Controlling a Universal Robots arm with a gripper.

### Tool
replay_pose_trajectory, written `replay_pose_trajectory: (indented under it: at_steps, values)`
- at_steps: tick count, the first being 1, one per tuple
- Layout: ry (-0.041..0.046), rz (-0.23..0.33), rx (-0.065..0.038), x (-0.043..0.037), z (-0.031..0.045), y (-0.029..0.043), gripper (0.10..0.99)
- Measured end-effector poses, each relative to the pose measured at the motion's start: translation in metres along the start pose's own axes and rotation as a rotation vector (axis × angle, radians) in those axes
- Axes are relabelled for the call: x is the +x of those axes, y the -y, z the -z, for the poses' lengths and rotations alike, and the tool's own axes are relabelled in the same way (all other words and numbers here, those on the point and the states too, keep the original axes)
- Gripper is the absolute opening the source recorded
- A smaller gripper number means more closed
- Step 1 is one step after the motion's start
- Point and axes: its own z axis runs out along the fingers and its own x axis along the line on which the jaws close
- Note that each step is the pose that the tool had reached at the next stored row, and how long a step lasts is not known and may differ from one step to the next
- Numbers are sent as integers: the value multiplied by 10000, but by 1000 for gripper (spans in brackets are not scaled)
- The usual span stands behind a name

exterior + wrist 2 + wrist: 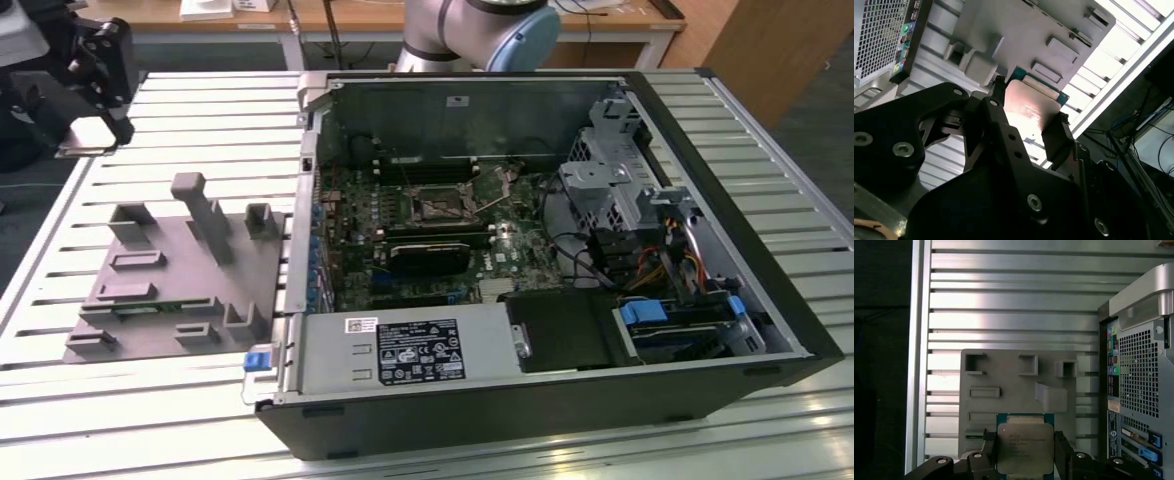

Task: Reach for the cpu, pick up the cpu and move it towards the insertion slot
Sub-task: 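Pick up the cpu and move it towards the insertion slot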

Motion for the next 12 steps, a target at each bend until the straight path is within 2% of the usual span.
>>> replay_pose_trajectory:
  at_steps: [12]
  values:
    - [0, 0, 0, -513, -19, -3, 541]
